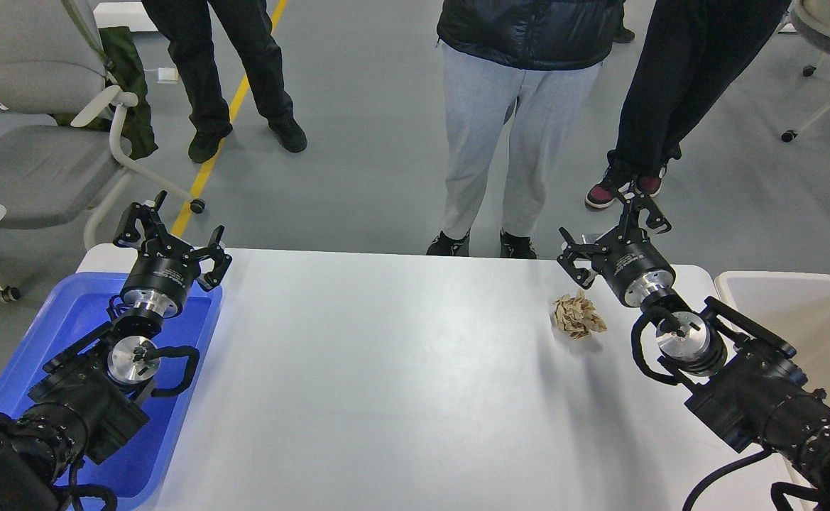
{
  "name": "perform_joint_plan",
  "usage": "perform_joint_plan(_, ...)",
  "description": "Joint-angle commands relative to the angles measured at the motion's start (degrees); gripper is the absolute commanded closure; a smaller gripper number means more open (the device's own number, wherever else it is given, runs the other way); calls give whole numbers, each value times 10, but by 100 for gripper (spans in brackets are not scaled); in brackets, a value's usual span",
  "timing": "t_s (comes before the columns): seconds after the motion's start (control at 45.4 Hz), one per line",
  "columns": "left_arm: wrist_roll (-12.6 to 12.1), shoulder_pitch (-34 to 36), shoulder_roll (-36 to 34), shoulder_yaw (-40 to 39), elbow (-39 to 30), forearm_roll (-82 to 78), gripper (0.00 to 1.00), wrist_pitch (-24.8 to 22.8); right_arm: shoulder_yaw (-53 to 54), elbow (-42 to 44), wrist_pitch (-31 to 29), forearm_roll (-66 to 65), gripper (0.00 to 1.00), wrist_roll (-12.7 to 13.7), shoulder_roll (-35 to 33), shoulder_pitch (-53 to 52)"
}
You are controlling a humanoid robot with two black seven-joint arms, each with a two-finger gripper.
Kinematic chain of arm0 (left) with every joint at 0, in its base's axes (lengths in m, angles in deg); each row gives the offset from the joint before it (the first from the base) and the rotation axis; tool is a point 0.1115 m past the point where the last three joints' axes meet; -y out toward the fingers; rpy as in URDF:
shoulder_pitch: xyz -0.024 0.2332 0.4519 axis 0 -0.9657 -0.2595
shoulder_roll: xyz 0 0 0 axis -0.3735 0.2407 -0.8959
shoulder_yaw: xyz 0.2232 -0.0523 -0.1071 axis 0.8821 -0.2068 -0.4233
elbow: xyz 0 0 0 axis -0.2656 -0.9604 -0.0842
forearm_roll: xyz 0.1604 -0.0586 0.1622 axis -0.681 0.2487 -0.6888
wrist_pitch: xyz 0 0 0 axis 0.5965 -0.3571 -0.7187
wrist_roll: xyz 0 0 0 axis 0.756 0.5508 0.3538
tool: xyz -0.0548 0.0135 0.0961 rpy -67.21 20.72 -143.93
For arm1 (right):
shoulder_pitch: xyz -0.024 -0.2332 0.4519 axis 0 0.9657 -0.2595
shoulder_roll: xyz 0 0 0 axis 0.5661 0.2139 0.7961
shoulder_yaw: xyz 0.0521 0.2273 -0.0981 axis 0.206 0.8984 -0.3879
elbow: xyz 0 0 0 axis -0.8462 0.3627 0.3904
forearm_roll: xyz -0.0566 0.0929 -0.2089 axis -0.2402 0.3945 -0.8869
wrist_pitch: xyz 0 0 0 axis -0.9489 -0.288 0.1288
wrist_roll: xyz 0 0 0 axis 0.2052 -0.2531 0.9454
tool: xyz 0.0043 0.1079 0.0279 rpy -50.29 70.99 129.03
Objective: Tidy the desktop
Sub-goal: 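Move the right gripper forward toward the crumpled tan paper, then lower the right gripper onto the crumpled tan paper and close it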
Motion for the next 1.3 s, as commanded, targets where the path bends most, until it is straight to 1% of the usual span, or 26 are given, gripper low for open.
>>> perform_joint_plan(0.0,1,-1,0,1,0,-3,0,0,0,0,0,-1,0,0,-1,0)
perform_joint_plan(0.176,4,-1,0,0,1,0,0,0,-3,-1,-1,-3,0,2,-1,0)
perform_joint_plan(0.551,3,0,0,0,0,0,0,0,-4,-13,-1,-72,0,6,-1,-24)
perform_joint_plan(0.727,3,0,0,0,1,0,0,1,-55,-14,-1,-145,0,7,-9,-66)
perform_joint_plan(0.881,3,-1,0,0,0,0,0,0,-130,-14,-1,-174,0,7,-18,-111)
perform_joint_plan(1.035,3,-1,0,0,0,0,0,0,-234,-14,0,-210,0,7,-27,-169)
perform_joint_plan(1.233,4,-1,0,0,0,0,0,0,-405,-6,4,-346,0,6,-31,-242)
perform_joint_plan(1.256,4,-1,0,0,0,0,0,0,-444,-1,5,-380,0,4,-31,-255)
perform_joint_plan(1.278,4,-1,0,0,1,0,0,1,-458,2,5,-392,0,4,-31,-258)
